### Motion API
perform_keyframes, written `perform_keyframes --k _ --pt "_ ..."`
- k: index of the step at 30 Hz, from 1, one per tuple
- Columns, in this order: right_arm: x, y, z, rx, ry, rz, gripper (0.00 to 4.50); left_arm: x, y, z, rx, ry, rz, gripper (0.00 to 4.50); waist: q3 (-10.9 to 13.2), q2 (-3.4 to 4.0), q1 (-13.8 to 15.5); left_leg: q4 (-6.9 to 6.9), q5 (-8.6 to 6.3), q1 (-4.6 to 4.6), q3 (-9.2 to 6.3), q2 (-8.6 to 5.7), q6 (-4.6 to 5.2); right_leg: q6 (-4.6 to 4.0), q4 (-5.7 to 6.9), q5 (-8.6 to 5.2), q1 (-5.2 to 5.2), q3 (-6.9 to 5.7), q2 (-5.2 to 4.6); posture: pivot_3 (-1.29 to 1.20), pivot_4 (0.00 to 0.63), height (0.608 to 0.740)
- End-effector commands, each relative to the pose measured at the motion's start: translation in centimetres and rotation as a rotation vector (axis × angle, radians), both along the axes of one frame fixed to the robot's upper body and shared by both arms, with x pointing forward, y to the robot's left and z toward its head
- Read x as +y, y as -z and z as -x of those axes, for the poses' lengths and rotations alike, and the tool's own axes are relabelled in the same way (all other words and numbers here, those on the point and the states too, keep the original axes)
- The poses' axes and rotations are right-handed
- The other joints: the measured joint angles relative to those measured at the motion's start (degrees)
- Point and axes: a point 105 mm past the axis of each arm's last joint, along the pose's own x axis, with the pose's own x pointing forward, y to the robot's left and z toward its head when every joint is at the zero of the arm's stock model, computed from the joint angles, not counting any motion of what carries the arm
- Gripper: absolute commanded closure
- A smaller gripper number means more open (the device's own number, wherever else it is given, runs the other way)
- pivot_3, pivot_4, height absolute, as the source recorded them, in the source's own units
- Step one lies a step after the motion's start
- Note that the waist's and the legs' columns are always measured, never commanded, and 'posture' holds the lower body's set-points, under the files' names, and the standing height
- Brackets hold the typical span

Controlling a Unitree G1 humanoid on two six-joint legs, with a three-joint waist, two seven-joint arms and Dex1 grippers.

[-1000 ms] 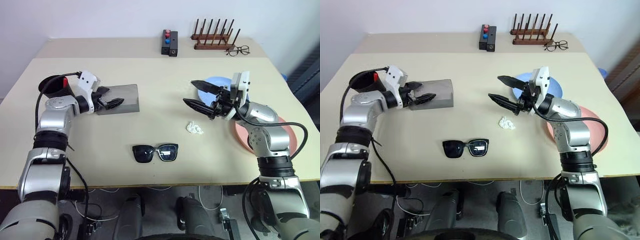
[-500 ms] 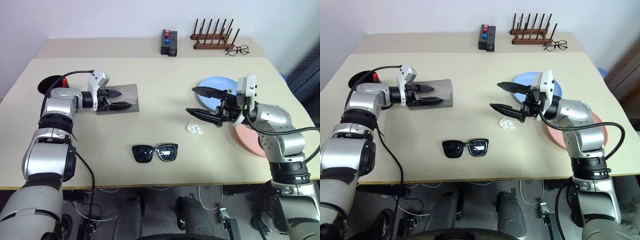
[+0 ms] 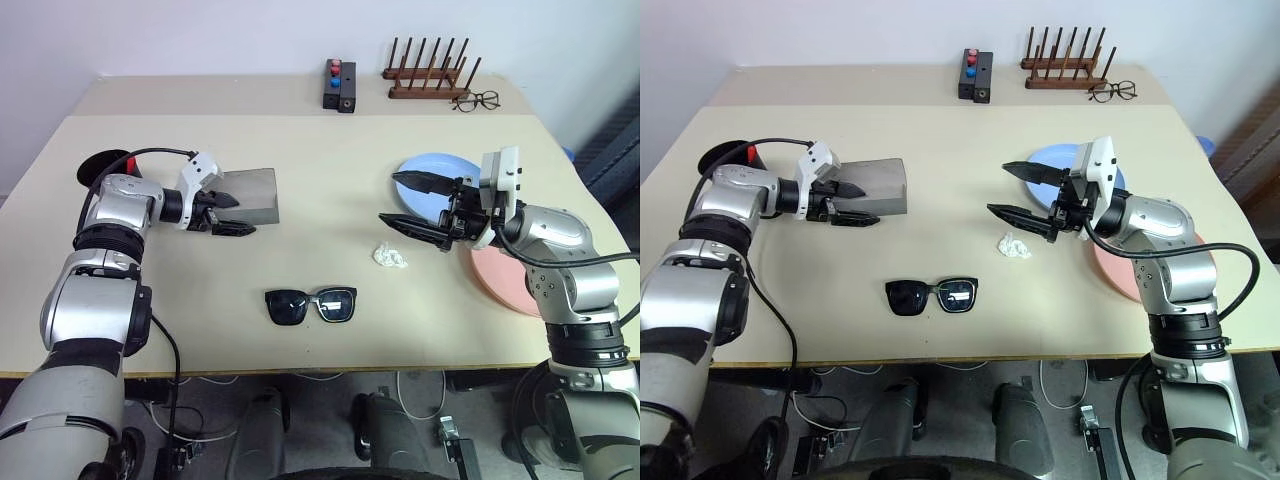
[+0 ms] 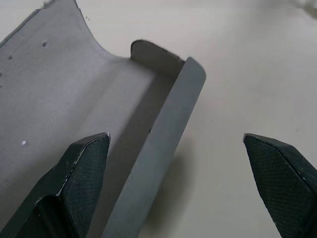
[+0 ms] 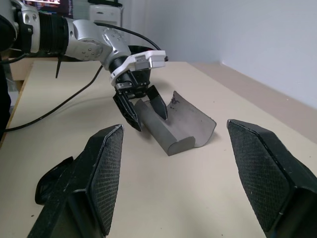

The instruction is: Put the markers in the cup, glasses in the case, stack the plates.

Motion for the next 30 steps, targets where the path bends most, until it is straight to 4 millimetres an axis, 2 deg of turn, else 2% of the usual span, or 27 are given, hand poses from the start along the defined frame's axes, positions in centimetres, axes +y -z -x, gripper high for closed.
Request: perform_keyframes --k 1,5,8,9,14,20,22,23,30 --pt "-0.1 -1.2 0.4 -0.056 0.007 -0.007 1.09 -0.1 -1.1 -0.3 -0.034 0.011 -0.017 0.04 0.0 0.00 0.0 0.00 0.00 0.00 0.00 0.00 0.00 0.00 0.00 0.00 0.00 0.00 0.00 0.00 0.150 0.740" --pt "-0.1 -1.2 0.5 -0.057 0.012 -0.009 1.09 -0.1 -0.4 -0.4 -0.027 -0.004 -0.034 0.04 0.0 0.00 0.0 0.00 0.00 0.00 0.00 0.00 0.00 0.00 0.01 0.00 0.00 0.00 0.00 0.00 0.150 0.740" --pt "0.0 -1.3 0.5 -0.058 0.015 -0.012 1.09 -0.2 -0.2 -0.4 -0.020 -0.008 -0.034 0.83 0.0 0.00 0.0 0.01 0.00 -0.01 0.00 0.00 0.00 0.01 0.01 0.00 0.00 0.00 0.00 0.00 0.150 0.740" --pt "0.0 -1.3 0.5 -0.059 0.016 -0.012 1.09 -0.1 -0.1 -0.5 -0.023 -0.013 -0.040 1.19 0.0 0.00 0.0 0.01 0.00 0.00 0.00 0.00 0.00 0.01 0.01 0.00 0.00 0.00 0.00 0.00 0.150 0.740" --pt "0.0 -1.5 0.5 -0.061 0.019 -0.013 1.09 0.0 0.1 -0.6 -0.036 -0.029 -0.052 3.78 0.0 0.00 0.0 0.00 0.00 0.00 0.00 0.00 0.00 0.01 0.01 0.00 0.00 0.00 0.00 0.00 0.150 0.740" --pt "0.1 -1.7 0.3 -0.064 0.022 -0.017 1.09 0.3 0.3 -0.4 -0.011 -0.032 -0.034 3.78 0.0 0.00 0.0 0.01 0.00 0.00 0.00 0.00 0.00 0.01 0.02 0.00 0.00 0.00 0.00 0.00 0.150 0.740" --pt "0.1 -1.7 0.3 -0.065 0.023 -0.018 1.09 0.3 0.4 -0.3 -0.007 -0.032 -0.032 4.33 0.0 0.00 0.0 0.01 0.00 0.00 0.00 0.00 0.00 0.01 0.01 0.00 0.00 0.00 0.00 0.00 0.150 0.740" --pt "0.1 -1.8 0.2 -0.065 0.022 -0.017 1.09 0.3 0.4 -0.3 -0.003 -0.031 -0.023 4.43 0.0 0.00 0.0 0.01 0.00 0.00 0.00 0.00 0.00 0.01 0.01 0.00 0.00 0.00 0.00 0.00 0.150 0.740" --pt "0.4 -1.7 0.2 -0.064 0.018 -0.018 1.09 0.1 0.1 -0.1 -0.005 -0.009 -0.003 4.43 0.0 0.00 0.0 0.01 0.00 0.00 0.00 0.00 0.00 0.01 0.02 0.00 0.00 0.00 0.00 0.00 0.150 0.740"
